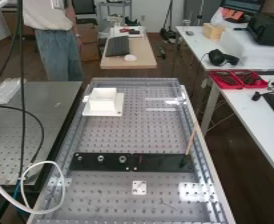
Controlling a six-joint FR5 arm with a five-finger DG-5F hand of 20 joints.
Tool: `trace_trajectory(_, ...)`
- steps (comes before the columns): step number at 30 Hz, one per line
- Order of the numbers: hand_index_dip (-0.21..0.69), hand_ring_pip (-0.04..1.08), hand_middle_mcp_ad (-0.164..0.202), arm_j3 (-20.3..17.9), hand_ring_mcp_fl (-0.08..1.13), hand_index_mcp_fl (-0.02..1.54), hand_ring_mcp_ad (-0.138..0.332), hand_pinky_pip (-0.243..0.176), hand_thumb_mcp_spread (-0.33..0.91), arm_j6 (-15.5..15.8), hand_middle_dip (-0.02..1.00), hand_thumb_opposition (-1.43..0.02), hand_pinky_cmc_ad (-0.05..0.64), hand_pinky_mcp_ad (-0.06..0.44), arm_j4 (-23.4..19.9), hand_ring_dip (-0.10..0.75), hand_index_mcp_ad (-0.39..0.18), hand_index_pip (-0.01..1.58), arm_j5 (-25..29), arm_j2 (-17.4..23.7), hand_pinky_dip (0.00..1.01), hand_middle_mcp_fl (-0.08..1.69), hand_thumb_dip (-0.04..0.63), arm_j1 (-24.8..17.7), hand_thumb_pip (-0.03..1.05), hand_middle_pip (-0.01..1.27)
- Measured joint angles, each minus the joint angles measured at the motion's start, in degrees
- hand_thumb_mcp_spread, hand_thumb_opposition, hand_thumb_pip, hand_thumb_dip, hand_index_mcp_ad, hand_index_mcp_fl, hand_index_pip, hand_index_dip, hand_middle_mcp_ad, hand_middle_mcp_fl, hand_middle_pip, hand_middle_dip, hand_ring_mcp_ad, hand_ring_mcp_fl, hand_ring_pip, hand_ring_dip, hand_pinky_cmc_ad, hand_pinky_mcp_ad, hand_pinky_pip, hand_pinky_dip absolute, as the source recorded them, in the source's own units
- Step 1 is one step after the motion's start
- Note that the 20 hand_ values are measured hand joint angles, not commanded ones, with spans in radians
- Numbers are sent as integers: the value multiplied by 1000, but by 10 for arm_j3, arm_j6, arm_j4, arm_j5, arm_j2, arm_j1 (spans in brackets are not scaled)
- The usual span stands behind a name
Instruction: Grab the larger nut and place it in the white container
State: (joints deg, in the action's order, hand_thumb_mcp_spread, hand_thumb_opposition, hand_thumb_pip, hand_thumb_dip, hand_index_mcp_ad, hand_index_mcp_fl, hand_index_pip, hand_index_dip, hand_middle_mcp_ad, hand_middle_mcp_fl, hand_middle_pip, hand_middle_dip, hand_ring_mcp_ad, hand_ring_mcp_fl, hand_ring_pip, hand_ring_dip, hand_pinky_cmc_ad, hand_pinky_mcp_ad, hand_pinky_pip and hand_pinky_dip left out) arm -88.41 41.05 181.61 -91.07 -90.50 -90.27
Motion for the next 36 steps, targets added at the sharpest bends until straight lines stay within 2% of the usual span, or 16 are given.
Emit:
trace_trajectory(4, 16, 12, 59, -1, -2, 14, 70, -12, 10, -1, 24, 0, 40, 40, -2, 16, -56, 17, -1, 0, 12, 16, 3, 0, 24, 19)
trace_trajectory(6, 19, 14, 59, -1, -2, 17, 70, -12, 103, -1, 24, -140, 51, 51, -3, 16, -56, 17, -2, 0, 91, 14, 21, 1, 161, 37)
trace_trajectory(7, 16, 14, 59, -1, -2, 17, 63, -12, 150, -1, 24, -201, 63, 63, -3, 16, -56, 17, -2, 0, 127, 9, 19, 1, 192, 49)
trace_trajectory(9, 47, 24, 58, 0, -3, 14, 93, -40, 194, 0, 33, -360, 126, 99, -2, 16, -56, 24, -3, 0, 230, 12, 14, 0, 202, 72)
trace_trajectory(11, 51, 38, 61, 0, -2, 12, 136, -42, 215, 1, 49, -456, 180, 138, -2, 16, -56, 24, -3, -1, 293, 14, 21, 0, 208, 91)
trace_trajectory(14, 79, 38, 61, 1, 0, 12, 168, -79, 222, 1, 65, -559, 251, 183, 0, 16, -56, 38, -3, -1, 356, 14, 14, 0, 209, 103)
trace_trajectory(15, 75, 58, 61, 1, -2, 16, 182, -91, 229, 1, 75, -590, 265, 178, 0, 16, -56, 47, -3, -1, 374, 14, 21, 0, 209, 108)
trace_trajectory(16, 91, 61, 61, 2, 0, 16, 185, -87, 230, 1, 82, -606, 265, 192, 0, 16, -56, 56, -3, -1, 384, 12, 17, 0, 209, 110)
trace_trajectory(17, 94, 58, 58, 2, 0, 16, 187, -101, 230, 1, 79, -607, 281, 201, 0, 16, -52, 52, -3, -1, 394, 10, 17, 0, 213, 110)
trace_trajectory(20, 89, 54, 86, 2, 0, 12, 208, -106, 232, 1, 77, -634, 297, 213, 1, 16, -52, 51, -3, -1, 429, 12, 17, 0, 218, 120)
trace_trajectory(22, 106, 75, 87, 2, 0, 12, 216, -105, 232, 1, 89, -653, 304, 216, 1, 16, -52, 59, -2, -1, 447, 14, 17, 0, 218, 124)
trace_trajectory(23, 106, 72, 86, 2, 0, 14, 218, -117, 229, 1, 93, -649, 318, 229, 1, 19, -42, 61, -2, -1, 443, 14, 17, 0, 218, 124)
trace_trajectory(27, 105, 72, 84, 1, 0, 14, 220, -124, 227, 1, 93, -648, 312, 229, 0, 16, -40, 61, -2, 0, 450, 12, 17, 1, 218, 126)
trace_trajectory(30, 122, 73, 84, 0, 0, 17, 220, -124, 230, 0, 96, -661, 335, 229, -1, 16, -40, 72, -2, 0, 459, 16, 21, 1, 218, 126)
trace_trajectory(33, 124, 73, 99, -1, 0, 17, 215, -124, 230, 0, 96, -661, 335, 232, -1, 16, -37, 72, -1, 0, 459, 10, 21, 1, 218, 126)
trace_trajectory(36, 124, 73, 98, -1, 0, 17, 215, -120, 234, -1, 98, -661, 332, 232, -2, 16, -26, 72, -2, 0, 463, 12, 17, 2, 220, 126)
